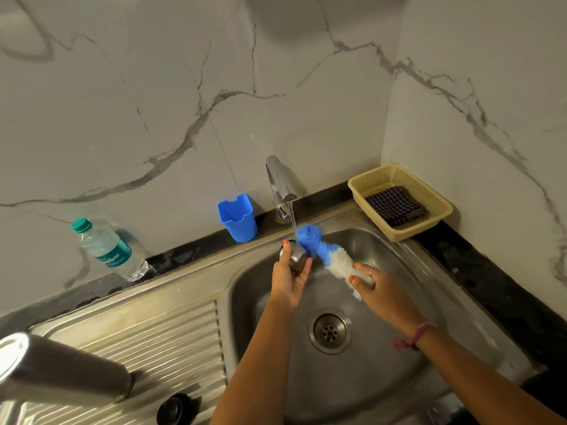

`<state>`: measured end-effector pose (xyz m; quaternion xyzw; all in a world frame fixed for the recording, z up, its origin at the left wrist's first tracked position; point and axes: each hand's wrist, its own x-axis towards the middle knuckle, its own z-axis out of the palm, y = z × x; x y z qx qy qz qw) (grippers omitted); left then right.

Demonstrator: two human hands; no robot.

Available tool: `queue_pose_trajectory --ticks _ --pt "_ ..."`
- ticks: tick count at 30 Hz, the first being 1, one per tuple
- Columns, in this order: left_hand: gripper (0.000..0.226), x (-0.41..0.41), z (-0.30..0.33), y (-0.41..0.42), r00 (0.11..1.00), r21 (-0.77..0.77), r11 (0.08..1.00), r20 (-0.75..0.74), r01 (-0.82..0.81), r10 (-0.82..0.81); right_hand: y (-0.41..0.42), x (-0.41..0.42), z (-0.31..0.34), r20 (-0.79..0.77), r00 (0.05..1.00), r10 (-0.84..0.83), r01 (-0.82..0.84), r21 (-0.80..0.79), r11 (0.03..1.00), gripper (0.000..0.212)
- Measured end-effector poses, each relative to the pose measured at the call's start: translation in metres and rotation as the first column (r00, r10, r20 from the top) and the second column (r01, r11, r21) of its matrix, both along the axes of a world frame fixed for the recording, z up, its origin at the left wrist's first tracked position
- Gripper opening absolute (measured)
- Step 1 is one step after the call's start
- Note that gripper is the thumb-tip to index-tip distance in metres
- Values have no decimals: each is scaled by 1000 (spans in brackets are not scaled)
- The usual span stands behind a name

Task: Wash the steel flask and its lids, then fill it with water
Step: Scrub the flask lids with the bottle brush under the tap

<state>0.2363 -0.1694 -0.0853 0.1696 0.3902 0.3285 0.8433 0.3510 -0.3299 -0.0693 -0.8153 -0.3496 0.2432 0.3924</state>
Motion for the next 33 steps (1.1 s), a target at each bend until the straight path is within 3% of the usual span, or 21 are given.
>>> queue_pose_trajectory --ticks 6,11,15,19,22,27,30,33 --pt "32 0 -4 5 999 -22 999 -28 46 -46 -4 -10 -2 37 998 59 -61 58 996 46" --pt "39 1 -17 0 985 10 998 -167 55 -52 0 -3 1 15 1000 -5 5 9 1000 46" --pt "34 -1 -17 1 992 -5 999 -122 42 -43 -4 -7 4 89 994 61 -62 15 998 45" --pt "41 3 -10 -3 987 23 998 -149 60 -56 0 5 4 84 997 1 0 -3 1000 47" --pt "42 3 -9 -3 984 77 994 -169 72 -59 -2 0 7 110 991 69 -72 24 997 46" --pt "31 2 -10 -2 988 105 989 -123 101 -88 0 13 13 109 994 14 -13 -7 1000 46" --pt "17 1 -12 -2 997 100 993 -54 63 -58 -3 4 13 152 985 78 -79 -3 997 46" --pt "22 1 -12 0 998 66 996 -32 56 -54 -3 3 10 154 986 71 -71 -4 997 46"
